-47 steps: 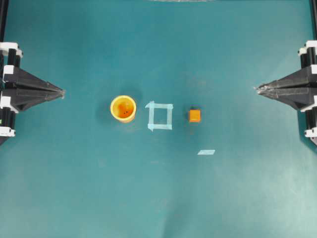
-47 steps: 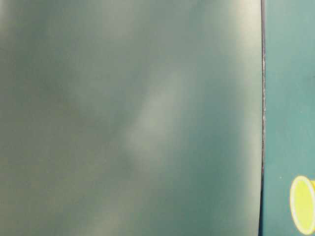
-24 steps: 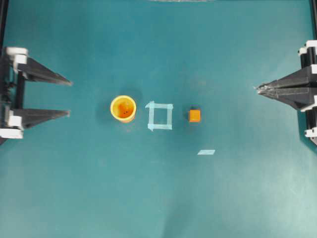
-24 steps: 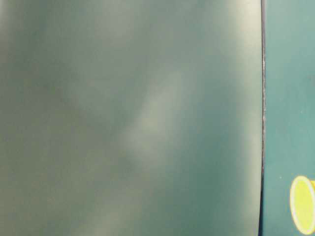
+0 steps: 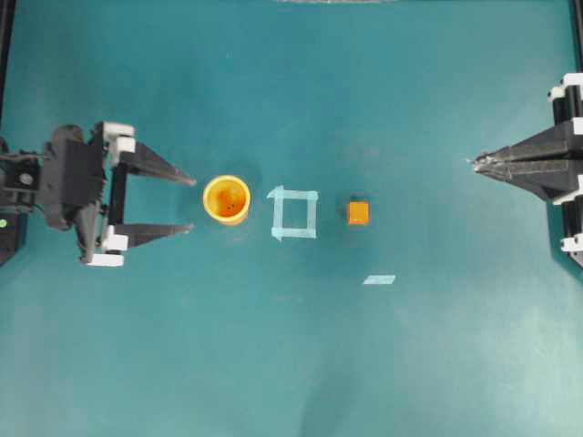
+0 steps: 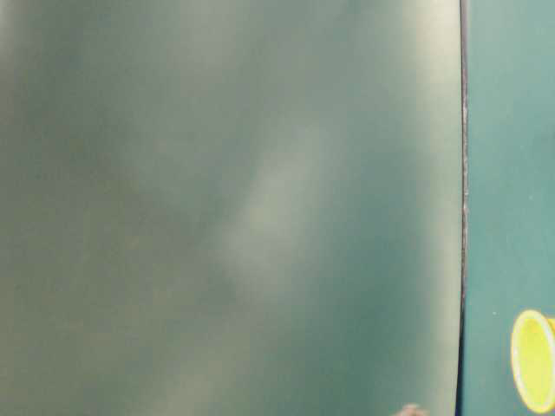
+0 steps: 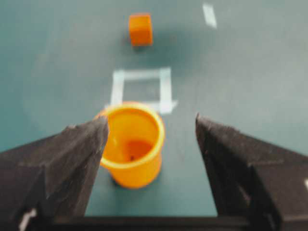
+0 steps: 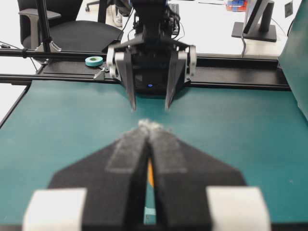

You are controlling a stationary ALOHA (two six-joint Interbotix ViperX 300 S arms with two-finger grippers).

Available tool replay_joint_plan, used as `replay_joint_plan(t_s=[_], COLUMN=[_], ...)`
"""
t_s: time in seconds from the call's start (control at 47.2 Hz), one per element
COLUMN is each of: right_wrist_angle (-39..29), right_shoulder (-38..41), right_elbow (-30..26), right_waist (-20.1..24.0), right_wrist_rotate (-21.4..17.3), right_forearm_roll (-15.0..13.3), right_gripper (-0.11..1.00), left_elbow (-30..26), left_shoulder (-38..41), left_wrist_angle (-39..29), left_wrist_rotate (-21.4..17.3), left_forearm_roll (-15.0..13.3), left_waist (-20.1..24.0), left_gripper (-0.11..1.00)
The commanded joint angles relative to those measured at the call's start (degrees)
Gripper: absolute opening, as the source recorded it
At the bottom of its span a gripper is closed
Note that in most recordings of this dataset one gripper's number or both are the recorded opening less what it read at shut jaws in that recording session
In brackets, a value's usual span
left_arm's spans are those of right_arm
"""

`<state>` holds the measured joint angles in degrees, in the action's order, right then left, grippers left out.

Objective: Move the cup forward with left arm.
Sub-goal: 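Open the left gripper and move it right toward the orange cup, then advance the left gripper around the orange cup and close on it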

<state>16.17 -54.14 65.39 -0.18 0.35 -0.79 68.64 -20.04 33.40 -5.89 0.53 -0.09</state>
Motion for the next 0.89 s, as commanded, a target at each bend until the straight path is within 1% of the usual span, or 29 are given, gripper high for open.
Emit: replay_joint_plan(t_s=[0.0,0.17,0.318,0.424,0.594,0.7,0.785,0.869], right_wrist_angle=[-0.18,-0.53,-0.53,-0.53,-0.70,-1.05,-1.41,-1.58], right_shoulder=[0.09,0.09,0.09,0.09,0.00,-0.09,-0.09,-0.09], right_elbow=[-1.76,-1.76,-1.85,-1.85,-2.02,-2.11,-2.37,-2.55], right_waist=[0.00,0.00,0.00,0.00,0.00,0.00,0.00,0.00], right_wrist_rotate=[-0.09,-0.09,0.00,0.00,0.00,0.00,0.00,0.00], right_forearm_roll=[-0.09,-0.09,-0.09,-0.09,-0.09,-0.09,-0.09,-0.09], right_gripper=[0.00,0.00,0.00,0.00,0.00,0.00,0.00,0.00], left_elbow=[0.18,2.37,2.37,1.85,0.88,-0.35,-1.32,-2.11], left_shoulder=[2.29,6.59,8.61,10.46,13.27,14.41,15.38,16.44], left_wrist_angle=[3.60,10.11,11.07,10.99,10.55,9.05,7.65,7.38], left_wrist_rotate=[-0.26,-0.26,-1.05,-1.41,-0.09,0.00,0.09,0.09], left_forearm_roll=[0.18,0.09,0.09,0.09,0.09,0.18,0.09,0.18], left_waist=[0.53,3.87,5.71,5.63,4.83,4.04,3.60,3.52], left_gripper=[0.71,0.71,0.71,0.71,0.73,0.73,0.76,0.77])
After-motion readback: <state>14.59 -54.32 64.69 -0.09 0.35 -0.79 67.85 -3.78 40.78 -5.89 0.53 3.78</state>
